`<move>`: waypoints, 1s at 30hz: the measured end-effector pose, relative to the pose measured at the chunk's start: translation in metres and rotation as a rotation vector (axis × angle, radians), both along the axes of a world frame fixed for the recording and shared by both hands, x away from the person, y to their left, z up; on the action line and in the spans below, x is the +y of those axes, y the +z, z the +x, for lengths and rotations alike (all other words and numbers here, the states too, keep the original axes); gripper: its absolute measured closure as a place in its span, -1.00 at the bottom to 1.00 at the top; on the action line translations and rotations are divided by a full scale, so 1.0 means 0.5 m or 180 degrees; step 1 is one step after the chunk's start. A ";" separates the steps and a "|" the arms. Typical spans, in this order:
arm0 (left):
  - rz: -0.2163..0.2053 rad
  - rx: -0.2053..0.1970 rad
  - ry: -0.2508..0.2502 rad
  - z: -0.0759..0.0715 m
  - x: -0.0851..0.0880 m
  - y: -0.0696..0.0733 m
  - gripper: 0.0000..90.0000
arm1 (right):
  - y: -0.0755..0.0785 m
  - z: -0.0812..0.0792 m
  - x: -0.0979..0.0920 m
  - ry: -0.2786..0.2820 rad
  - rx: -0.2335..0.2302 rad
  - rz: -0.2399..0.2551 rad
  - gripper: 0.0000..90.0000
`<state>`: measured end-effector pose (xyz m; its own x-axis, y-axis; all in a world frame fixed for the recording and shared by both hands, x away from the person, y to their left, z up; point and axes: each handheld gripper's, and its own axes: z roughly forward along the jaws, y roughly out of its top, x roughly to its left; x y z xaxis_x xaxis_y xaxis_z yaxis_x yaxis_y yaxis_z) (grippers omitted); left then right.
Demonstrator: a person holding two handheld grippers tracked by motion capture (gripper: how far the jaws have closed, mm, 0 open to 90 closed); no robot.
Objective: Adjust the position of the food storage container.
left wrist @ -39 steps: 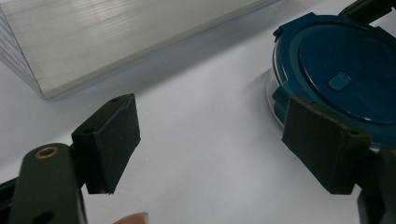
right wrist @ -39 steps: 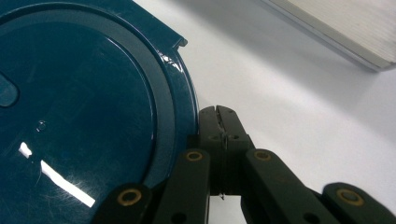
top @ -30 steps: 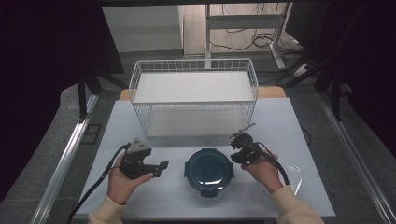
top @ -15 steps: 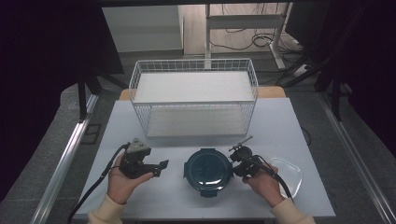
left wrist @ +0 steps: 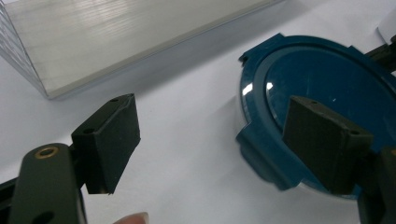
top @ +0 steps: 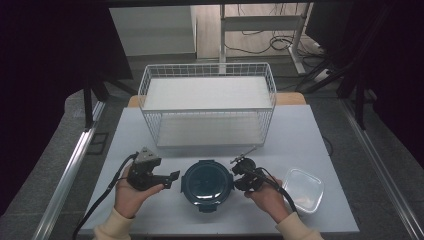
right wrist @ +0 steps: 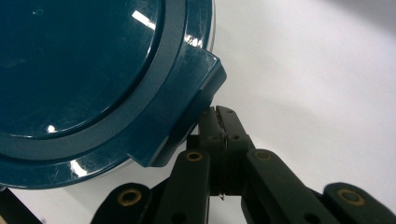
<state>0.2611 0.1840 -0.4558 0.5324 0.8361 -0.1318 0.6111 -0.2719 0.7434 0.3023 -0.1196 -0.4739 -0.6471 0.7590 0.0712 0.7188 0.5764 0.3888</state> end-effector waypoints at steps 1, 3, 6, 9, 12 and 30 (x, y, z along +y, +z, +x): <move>0.0002 0.0008 0.0010 0.000 0.000 -0.002 -0.59 | -0.003 -0.001 0.008 -0.0007 -0.0049 0.0035 0.99; -0.0027 0.0047 0.0011 0.002 0.002 -0.009 -0.59 | -0.005 -0.001 0.015 0.0005 -0.0063 0.0067 0.99; -0.0014 0.0079 0.0044 0.003 0.005 -0.015 -0.59 | -0.007 -0.004 0.020 0.0049 -0.0067 0.0130 0.99; -0.0028 0.0045 0.0049 0.001 0.009 -0.010 -0.59 | -0.010 -0.004 0.012 0.0044 -0.0066 0.0235 0.99; -0.0050 0.0027 0.0080 -0.003 0.014 -0.005 -0.59 | -0.002 -0.007 -0.005 -0.0033 -0.0210 0.0370 0.99; -0.0184 0.0005 0.0355 -0.034 0.037 0.012 -0.63 | 0.022 -0.012 -0.060 -0.0045 -0.0507 0.1547 -0.15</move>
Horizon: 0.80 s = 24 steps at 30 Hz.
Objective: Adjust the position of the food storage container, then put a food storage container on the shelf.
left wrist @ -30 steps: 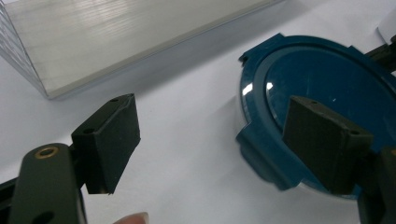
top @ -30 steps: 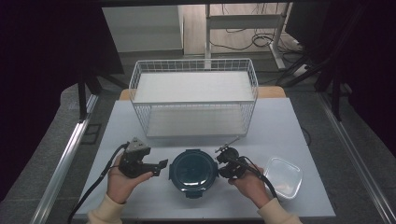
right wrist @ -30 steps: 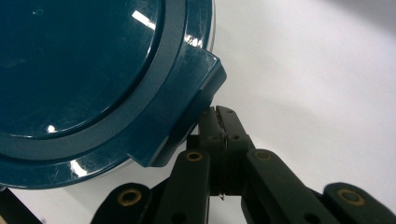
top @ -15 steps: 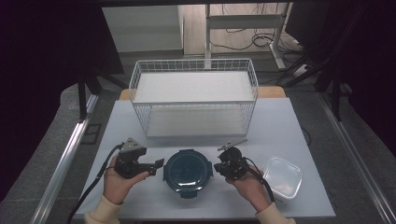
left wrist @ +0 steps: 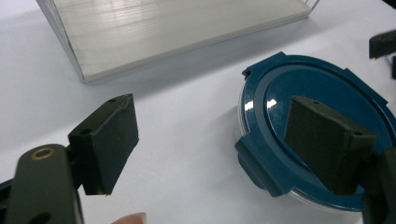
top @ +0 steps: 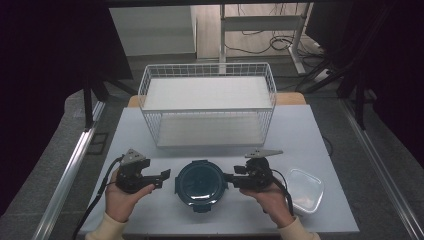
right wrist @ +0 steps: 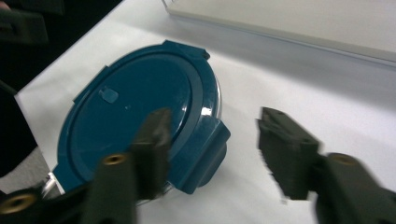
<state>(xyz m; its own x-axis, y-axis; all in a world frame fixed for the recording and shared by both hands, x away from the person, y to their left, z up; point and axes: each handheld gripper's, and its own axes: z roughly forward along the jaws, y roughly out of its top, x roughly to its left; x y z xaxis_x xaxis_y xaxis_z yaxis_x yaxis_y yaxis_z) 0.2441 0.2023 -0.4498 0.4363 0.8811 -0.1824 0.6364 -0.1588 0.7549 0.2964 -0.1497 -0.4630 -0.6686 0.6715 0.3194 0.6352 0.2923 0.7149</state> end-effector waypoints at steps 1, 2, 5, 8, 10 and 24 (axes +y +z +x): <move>-0.0077 0.0064 -0.0017 -0.003 0.001 -0.004 -0.64 | 0.006 0.001 -0.004 -0.0023 -0.0025 0.0031 -0.25; -0.0118 0.0087 -0.0016 -0.004 0.002 -0.006 -0.65 | 0.009 0.000 -0.006 -0.0032 -0.0053 0.0034 -0.29; -0.0160 0.0134 -0.0008 -0.008 0.008 -0.012 -0.65 | 0.017 -0.002 -0.011 -0.0027 -0.0090 0.0049 -0.37; -0.0286 0.0187 -0.0008 -0.009 0.014 -0.017 -0.65 | 0.018 -0.003 -0.014 -0.0022 -0.0098 0.0057 -0.40; -0.0515 0.0287 -0.0040 -0.007 0.018 -0.022 -0.66 | 0.017 -0.005 -0.013 -0.0014 -0.0110 0.0052 -0.45; -0.0634 0.0488 -0.0100 0.002 0.012 -0.043 -0.69 | 0.003 0.004 0.003 0.0039 0.0045 0.0059 -0.51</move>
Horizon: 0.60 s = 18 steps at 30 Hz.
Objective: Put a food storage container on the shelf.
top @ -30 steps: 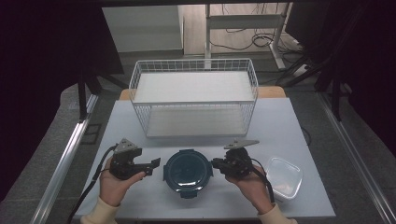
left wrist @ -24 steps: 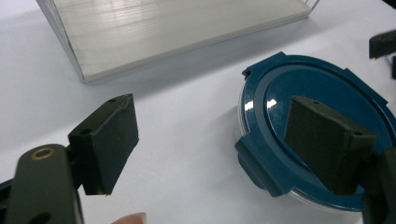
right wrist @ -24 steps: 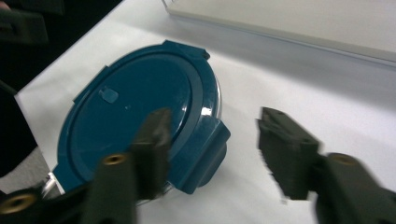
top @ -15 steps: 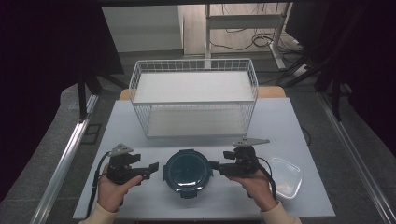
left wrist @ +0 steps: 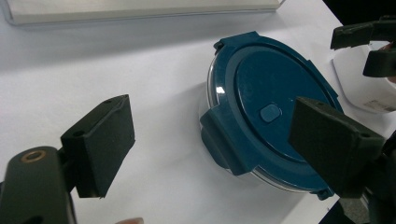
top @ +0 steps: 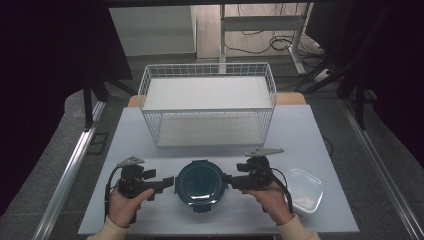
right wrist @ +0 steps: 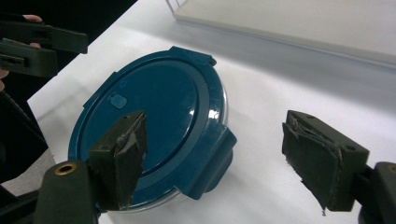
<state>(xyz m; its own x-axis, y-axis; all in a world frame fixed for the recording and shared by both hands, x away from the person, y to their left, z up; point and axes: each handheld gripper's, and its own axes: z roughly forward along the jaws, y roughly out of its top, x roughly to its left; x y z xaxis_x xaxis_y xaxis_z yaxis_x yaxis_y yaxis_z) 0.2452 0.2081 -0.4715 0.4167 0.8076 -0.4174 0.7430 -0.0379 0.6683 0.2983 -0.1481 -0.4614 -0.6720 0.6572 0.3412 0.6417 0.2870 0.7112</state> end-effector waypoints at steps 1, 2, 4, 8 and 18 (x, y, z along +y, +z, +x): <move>0.0004 0.0004 0.0006 0.001 0.001 0.000 -0.69 | -0.002 0.001 0.002 0.0007 0.0012 0.0006 -0.51; -0.0011 0.0014 0.0014 0.002 0.002 -0.002 -0.70 | -0.003 0.004 0.007 0.0012 0.0045 0.0009 -0.52; -0.0046 0.0059 0.0019 0.003 0.006 -0.007 -0.71 | -0.004 0.005 0.009 0.0011 0.0051 0.0013 -0.52; -0.0083 0.0162 0.0023 0.004 0.011 -0.020 -0.70 | -0.003 0.010 0.019 -0.0005 0.0141 0.0087 -0.54; -0.0354 0.0342 -0.0022 0.011 -0.014 -0.036 -0.69 | -0.029 0.005 0.048 0.0020 0.0310 -0.0008 -0.63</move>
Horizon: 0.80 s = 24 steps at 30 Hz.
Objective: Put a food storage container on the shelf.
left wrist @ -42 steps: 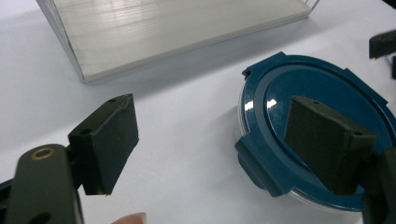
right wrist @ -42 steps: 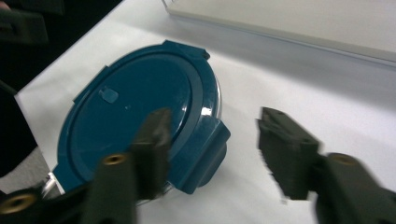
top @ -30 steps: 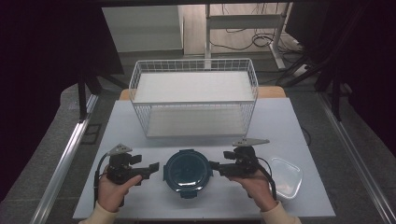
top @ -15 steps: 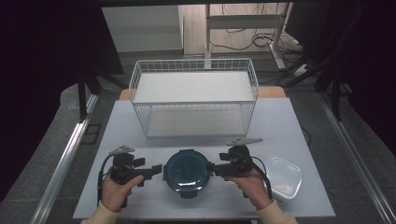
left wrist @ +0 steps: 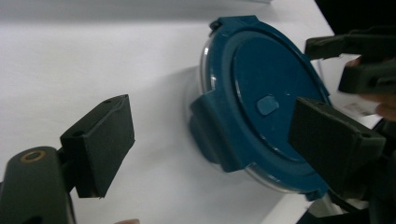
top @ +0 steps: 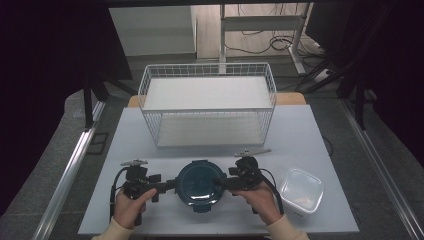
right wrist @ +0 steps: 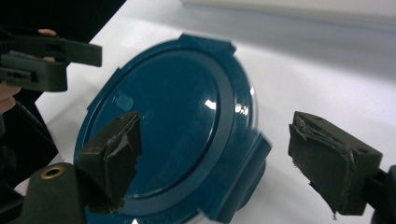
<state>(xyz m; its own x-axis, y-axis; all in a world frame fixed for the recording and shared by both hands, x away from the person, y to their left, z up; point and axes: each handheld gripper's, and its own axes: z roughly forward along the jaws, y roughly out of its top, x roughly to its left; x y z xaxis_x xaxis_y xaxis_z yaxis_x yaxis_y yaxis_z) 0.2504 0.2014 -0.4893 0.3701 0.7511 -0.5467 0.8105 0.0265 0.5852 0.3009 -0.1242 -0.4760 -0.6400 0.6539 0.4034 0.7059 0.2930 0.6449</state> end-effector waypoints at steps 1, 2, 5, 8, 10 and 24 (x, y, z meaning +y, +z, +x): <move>-0.0066 0.0050 -0.0021 0.007 -0.009 -0.007 -0.69 | -0.002 -0.001 0.000 0.0014 0.0007 -0.0021 -0.64; -0.0066 0.0050 -0.0021 0.007 -0.009 -0.007 -0.69 | -0.002 -0.001 0.000 0.0014 0.0007 -0.0021 -0.64; -0.0137 0.0144 -0.0071 0.021 -0.021 -0.020 -0.69 | -0.010 0.000 -0.002 0.0033 0.0063 -0.0009 -0.66; -0.0229 0.0243 -0.0095 0.028 -0.024 -0.034 -0.68 | -0.024 0.005 0.000 0.0023 0.0186 0.0054 -0.67; -0.0231 0.0266 -0.0095 0.028 -0.024 -0.040 -0.66 | -0.034 0.008 0.005 0.0027 0.0274 0.0086 -0.67; -0.0540 0.0485 -0.0266 0.029 -0.040 -0.064 -0.49 | -0.064 0.009 0.016 -0.0024 0.0633 0.0329 -0.63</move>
<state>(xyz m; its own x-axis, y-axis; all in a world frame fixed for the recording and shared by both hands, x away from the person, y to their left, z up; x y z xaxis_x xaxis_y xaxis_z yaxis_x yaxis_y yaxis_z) 0.2650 0.1815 -0.5215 0.3305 0.6140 -0.7168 0.8926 0.0433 0.4487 0.3053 -0.1163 -0.5078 -0.5363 0.6071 0.5864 0.8242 0.2267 0.5190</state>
